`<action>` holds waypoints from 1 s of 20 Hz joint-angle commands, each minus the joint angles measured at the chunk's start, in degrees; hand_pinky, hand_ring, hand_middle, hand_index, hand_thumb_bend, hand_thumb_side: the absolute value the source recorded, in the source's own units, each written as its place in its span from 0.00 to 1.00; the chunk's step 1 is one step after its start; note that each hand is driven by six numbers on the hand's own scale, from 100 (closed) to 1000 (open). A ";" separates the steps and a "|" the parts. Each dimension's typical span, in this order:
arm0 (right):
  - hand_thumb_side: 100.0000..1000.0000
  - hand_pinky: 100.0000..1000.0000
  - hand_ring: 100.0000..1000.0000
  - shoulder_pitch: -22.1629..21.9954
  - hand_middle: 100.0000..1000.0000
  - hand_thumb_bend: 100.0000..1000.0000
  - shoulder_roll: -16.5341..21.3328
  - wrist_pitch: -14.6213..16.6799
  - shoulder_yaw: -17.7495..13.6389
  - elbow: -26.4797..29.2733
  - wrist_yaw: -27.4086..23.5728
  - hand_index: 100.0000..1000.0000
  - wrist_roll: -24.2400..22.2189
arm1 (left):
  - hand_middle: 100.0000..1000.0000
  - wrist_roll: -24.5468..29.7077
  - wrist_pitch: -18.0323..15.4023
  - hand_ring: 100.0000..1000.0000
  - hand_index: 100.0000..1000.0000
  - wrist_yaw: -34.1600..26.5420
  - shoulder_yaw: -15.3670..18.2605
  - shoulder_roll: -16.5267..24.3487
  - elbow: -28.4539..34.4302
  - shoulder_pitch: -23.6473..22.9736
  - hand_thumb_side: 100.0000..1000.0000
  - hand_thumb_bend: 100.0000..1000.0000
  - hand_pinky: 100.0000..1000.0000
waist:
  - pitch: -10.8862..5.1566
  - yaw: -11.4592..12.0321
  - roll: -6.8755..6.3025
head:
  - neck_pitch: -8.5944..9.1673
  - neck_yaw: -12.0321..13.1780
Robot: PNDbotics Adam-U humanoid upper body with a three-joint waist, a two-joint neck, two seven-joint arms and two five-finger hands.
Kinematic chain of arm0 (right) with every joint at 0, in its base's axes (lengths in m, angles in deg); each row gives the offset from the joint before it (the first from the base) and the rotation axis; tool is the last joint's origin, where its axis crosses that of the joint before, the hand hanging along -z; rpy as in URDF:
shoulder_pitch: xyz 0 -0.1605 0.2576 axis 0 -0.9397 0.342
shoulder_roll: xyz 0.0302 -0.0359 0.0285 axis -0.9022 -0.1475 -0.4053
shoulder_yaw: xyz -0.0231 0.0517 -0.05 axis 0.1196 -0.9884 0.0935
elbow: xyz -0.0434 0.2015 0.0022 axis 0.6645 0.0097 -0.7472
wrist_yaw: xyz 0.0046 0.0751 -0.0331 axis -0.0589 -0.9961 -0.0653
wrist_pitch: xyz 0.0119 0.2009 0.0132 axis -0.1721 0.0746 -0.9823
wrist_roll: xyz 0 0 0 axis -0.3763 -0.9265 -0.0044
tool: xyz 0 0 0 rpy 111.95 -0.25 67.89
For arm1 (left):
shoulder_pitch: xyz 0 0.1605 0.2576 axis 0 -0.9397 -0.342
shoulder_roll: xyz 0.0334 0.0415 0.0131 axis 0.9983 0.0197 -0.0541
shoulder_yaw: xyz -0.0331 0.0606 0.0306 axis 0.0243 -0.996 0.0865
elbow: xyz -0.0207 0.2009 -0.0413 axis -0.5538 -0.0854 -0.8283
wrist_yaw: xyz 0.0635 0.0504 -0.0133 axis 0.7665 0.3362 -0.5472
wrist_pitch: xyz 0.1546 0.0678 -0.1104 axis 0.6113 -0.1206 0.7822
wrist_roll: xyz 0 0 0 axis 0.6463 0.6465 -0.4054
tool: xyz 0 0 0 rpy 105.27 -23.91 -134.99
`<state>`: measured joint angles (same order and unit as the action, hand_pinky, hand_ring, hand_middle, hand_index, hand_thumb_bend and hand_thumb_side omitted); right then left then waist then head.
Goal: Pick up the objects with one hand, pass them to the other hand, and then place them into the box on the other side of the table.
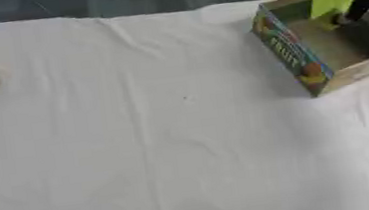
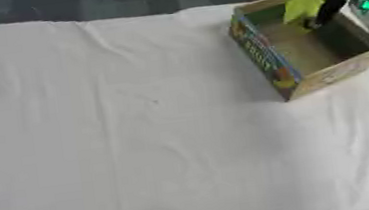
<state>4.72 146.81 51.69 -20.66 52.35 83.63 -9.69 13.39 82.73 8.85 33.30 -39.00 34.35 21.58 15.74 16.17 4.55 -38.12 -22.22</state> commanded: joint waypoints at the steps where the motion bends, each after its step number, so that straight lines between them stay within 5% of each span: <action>1: 0.02 1.00 0.91 0.74 0.84 0.53 1.57 1.32 -0.65 0.41 1.59 0.89 -1.89 | 0.75 0.02 0.19 0.64 0.82 0.55 0.98 1.49 0.82 0.58 0.40 0.43 0.50 | -0.93 -0.07 -0.52 | 0.59 0.09; 10: 0.00 1.00 0.98 0.76 0.90 0.49 0.85 2.64 -1.45 0.09 7.11 0.96 -2.95 | 0.75 0.16 0.36 0.64 0.82 0.69 1.09 1.27 0.93 0.48 0.38 0.42 0.49 | -0.90 -0.10 -0.51 | 0.51 0.19; 15: 0.00 1.00 0.96 0.83 0.87 0.39 0.49 1.73 -2.90 2.09 5.64 0.93 0.63 | 0.75 0.09 0.37 0.64 0.82 0.66 1.14 1.22 1.02 0.32 0.38 0.43 0.49 | -0.89 -0.16 -0.55 | 0.54 0.39; 16: 0.00 0.97 0.91 0.96 0.81 0.27 0.30 0.72 -3.74 3.14 4.08 0.89 2.99 | 0.75 0.05 0.38 0.64 0.82 0.67 1.18 1.24 1.04 0.27 0.38 0.43 0.49 | -0.89 -0.22 -0.61 | 0.48 0.60; 18: 0.17 0.93 0.87 1.17 0.77 0.05 -0.11 -3.42 -5.34 6.32 -1.72 0.85 10.53 | 0.75 -0.02 0.42 0.64 0.82 0.71 1.31 1.32 1.12 0.18 0.38 0.43 0.49 | -0.89 -0.31 -0.71 | 0.40 1.09; 19: 0.24 0.90 0.86 1.44 0.77 0.00 -0.39 -5.23 -5.95 8.50 -6.28 0.82 14.79 | 0.75 -0.07 0.45 0.64 0.82 0.73 1.38 1.34 1.17 0.20 0.38 0.43 0.50 | -0.90 -0.33 -0.77 | 0.36 1.37; 20: 0.43 0.88 0.86 1.69 0.77 0.00 -0.63 -6.20 -6.36 10.84 -11.63 0.80 19.11 | 0.75 -0.11 0.47 0.64 0.82 0.74 1.43 1.35 1.22 0.25 0.38 0.43 0.50 | -0.93 -0.33 -0.83 | 0.31 1.62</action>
<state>5.53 144.52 47.20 -25.50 60.21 76.29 5.18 13.42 83.07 9.18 33.67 -39.04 34.60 21.48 15.74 15.89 4.55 -38.13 -20.97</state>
